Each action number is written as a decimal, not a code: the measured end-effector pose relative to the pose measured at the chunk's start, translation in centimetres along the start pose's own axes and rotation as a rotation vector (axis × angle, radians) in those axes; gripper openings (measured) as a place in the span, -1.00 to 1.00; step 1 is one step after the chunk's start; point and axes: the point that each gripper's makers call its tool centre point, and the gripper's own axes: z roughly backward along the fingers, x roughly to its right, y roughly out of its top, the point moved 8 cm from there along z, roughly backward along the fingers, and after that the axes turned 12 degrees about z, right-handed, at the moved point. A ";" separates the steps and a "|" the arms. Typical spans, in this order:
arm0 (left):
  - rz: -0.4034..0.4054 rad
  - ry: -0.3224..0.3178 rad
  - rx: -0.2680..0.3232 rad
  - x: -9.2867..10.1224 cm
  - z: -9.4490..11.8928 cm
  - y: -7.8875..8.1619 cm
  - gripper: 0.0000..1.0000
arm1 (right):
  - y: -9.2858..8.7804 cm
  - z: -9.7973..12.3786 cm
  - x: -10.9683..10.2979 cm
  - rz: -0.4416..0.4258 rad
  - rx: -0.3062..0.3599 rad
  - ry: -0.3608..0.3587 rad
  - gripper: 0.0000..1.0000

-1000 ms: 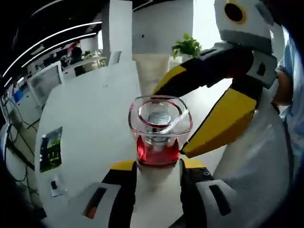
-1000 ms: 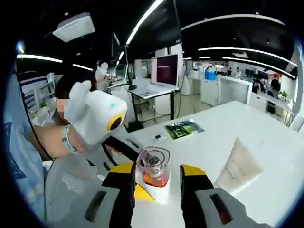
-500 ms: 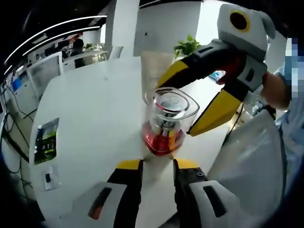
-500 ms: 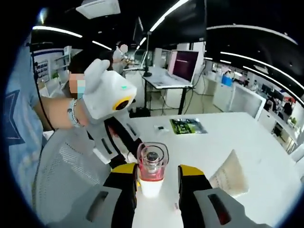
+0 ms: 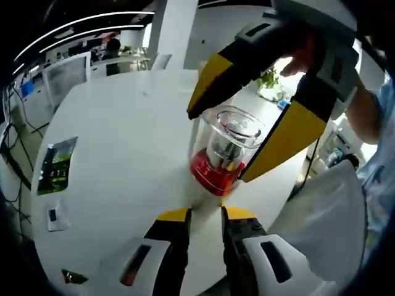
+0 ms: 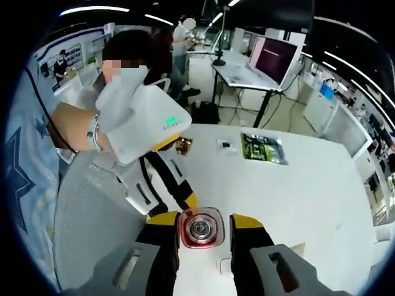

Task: Arrange the skincare products in the storage area until every visible bottle or jar stands upright without overlapping.

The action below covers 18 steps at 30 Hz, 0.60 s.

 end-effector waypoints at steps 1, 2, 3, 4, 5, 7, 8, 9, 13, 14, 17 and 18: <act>0.030 -0.006 0.001 -0.2 0.0 0.0 -0.50 | -0.1 -0.2 0.2 -0.005 -0.023 0.013 -0.47; 0.040 -0.011 0.002 -0.3 0.0 0.0 -0.50 | -0.2 -0.4 0.3 0.000 -0.045 0.023 -0.46; 0.046 -0.013 0.004 -0.5 0.0 0.0 -0.50 | -0.2 -0.5 0.3 0.003 -0.062 0.036 -0.46; 0.055 -0.009 0.005 -0.6 0.1 0.1 -0.48 | -0.3 -0.7 0.3 0.006 -0.092 0.055 -0.47; 0.055 -0.004 0.009 -0.6 0.1 0.1 -0.48 | -0.3 -0.9 0.3 0.013 -0.101 0.061 -0.51; 0.047 0.013 0.013 -0.7 0.2 0.1 -0.47 | -0.4 -1.2 0.3 0.056 -0.144 0.069 -0.50; 0.046 0.016 0.013 -0.8 0.3 0.0 -0.47 | -0.4 -1.3 0.3 0.082 -0.162 0.064 -0.49; 0.048 0.022 0.011 -0.8 0.3 -0.1 -0.47 | -0.4 -1.5 0.2 0.110 -0.183 0.065 -0.49; 0.055 0.042 0.000 -1.2 0.4 -0.2 -0.48 | -0.2 -2.2 0.2 0.152 -0.243 0.069 -0.47; 0.054 0.048 -0.004 -1.3 0.4 -0.2 -0.48 | -0.2 -2.2 0.2 0.158 -0.251 0.073 -0.47; 0.049 0.067 -0.010 -1.5 0.5 -0.4 -0.45 | -0.1 -2.3 0.8 0.155 -0.253 0.071 -0.47; 0.042 0.074 -0.011 -1.5 0.6 -0.4 -0.45 | -0.1 -2.5 1.3 0.144 -0.252 0.067 -0.47</act>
